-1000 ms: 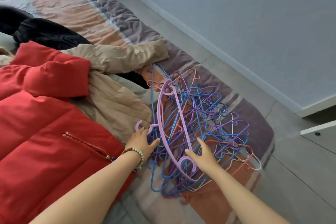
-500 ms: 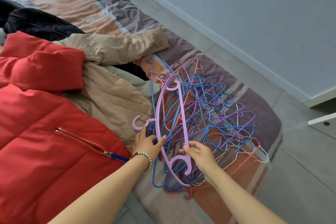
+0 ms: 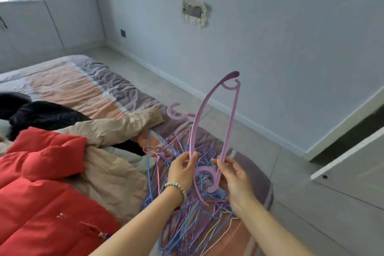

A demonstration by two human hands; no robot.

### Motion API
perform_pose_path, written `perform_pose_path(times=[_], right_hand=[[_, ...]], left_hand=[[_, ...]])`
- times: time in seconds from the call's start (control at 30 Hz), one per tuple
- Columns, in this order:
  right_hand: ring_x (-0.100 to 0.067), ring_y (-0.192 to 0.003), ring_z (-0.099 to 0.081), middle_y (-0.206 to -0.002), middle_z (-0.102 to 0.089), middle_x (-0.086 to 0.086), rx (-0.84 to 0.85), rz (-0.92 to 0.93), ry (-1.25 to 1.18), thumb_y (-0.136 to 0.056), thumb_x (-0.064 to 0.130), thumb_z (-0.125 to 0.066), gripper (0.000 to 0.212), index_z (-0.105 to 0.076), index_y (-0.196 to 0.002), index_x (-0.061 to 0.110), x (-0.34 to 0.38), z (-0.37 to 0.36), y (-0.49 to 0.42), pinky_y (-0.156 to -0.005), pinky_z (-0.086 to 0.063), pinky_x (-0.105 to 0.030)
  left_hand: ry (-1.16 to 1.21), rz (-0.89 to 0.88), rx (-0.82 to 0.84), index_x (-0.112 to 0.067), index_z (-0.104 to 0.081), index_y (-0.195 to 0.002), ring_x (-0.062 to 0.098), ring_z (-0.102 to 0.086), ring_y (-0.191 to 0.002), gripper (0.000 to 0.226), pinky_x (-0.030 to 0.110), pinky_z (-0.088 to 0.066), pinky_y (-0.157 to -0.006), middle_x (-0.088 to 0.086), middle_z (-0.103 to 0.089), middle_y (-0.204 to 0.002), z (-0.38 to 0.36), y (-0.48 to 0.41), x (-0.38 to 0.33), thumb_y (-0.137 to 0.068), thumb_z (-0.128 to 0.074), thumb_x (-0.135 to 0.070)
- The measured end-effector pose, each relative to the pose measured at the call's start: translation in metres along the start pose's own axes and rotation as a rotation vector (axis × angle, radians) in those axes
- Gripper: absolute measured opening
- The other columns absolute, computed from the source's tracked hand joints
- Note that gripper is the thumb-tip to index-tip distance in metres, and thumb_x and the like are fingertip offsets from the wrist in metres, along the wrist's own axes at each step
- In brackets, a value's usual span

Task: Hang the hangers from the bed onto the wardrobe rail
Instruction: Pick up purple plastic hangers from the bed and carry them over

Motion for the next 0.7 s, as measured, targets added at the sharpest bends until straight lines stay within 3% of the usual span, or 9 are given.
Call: perform_pose_path(times=[0.1,0.17,0.3,0.4,0.47,0.57,0.7], right_hand=[[-0.017,-0.072,-0.067,-0.082,-0.072,-0.008,-0.020,0.055,-0.049,-0.087,0.005,-0.062,0.010,-0.062,-0.096,0.008,0.064,0.015,0.017,-0.065,-0.055,-0.025],[-0.018,-0.069,-0.069,-0.081,-0.072,-0.010,-0.019,0.083,-0.011,-0.085,0.003,-0.064,0.018,-0.061,-0.103,0.004,0.107,0.032,0.033,-0.063,-0.055,-0.025],[-0.022,-0.080,-0.071,-0.094,-0.072,-0.014,-0.043,0.138,0.139,-0.084,0.009,-0.067,0.029,-0.058,-0.112,0.006,0.195,0.080,0.080,-0.070,-0.057,-0.026],[-0.017,-0.083,-0.070,-0.100,-0.069,-0.006,-0.176,0.243,0.318,-0.086,0.025,-0.067,0.027,-0.057,-0.109,0.017,0.262,0.123,0.128,-0.065,-0.055,-0.019],[-0.016,-0.084,-0.069,-0.101,-0.068,-0.005,-0.250,0.340,0.368,-0.087,0.027,-0.065,0.025,-0.058,-0.108,0.016,0.305,0.154,0.163,-0.069,-0.056,-0.021],[-0.016,-0.084,-0.071,-0.099,-0.070,-0.005,-0.288,0.450,0.345,-0.090,0.026,-0.061,0.020,-0.063,-0.105,0.014,0.360,0.194,0.220,-0.074,-0.057,-0.024],[-0.015,-0.088,-0.071,-0.100,-0.072,-0.003,-0.365,0.560,0.258,-0.089,0.030,-0.061,0.023,-0.066,-0.105,0.014,0.408,0.244,0.296,-0.081,-0.057,-0.029]], left_hand=[[0.200,-0.027,0.022,-0.013,-0.064,-0.083,0.005,-0.058,-0.052,0.022,0.017,-0.047,-0.052,-0.002,-0.064,-0.063,-0.023,0.009,-0.080,-0.095,-0.049,-0.025],[0.285,-0.054,0.114,-0.016,-0.062,-0.082,0.007,-0.058,-0.049,0.021,0.019,-0.048,-0.048,-0.004,-0.063,-0.053,-0.042,0.018,-0.130,-0.095,-0.048,-0.024],[0.247,-0.196,0.256,-0.015,-0.062,-0.082,0.007,-0.060,-0.048,0.022,0.018,-0.051,-0.051,-0.001,-0.062,-0.053,-0.078,0.050,-0.224,-0.094,-0.049,-0.028],[0.153,-0.322,0.332,-0.015,-0.064,-0.080,0.016,-0.065,-0.057,0.027,0.024,-0.056,-0.060,-0.001,-0.062,-0.052,-0.102,0.082,-0.289,-0.092,-0.051,-0.034],[0.109,-0.393,0.422,-0.014,-0.065,-0.077,0.021,-0.066,-0.061,0.029,0.029,-0.058,-0.063,-0.001,-0.062,-0.049,-0.118,0.108,-0.328,-0.090,-0.054,-0.037],[0.004,-0.509,0.584,-0.015,-0.067,-0.076,0.027,-0.070,-0.067,0.029,0.032,-0.059,-0.068,0.000,-0.064,-0.052,-0.147,0.151,-0.377,-0.090,-0.054,-0.038],[-0.116,-0.650,0.820,-0.016,-0.068,-0.078,0.027,-0.070,-0.070,0.028,0.026,-0.056,-0.063,0.002,-0.067,-0.057,-0.188,0.219,-0.431,-0.090,-0.054,-0.036]])
Point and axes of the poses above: each hand's wrist, its own y-axis away from the middle knuckle, its own z-axis out of the back of the hand, x = y × z, the point moved 1 cm from there along -y, towards the middle knuckle
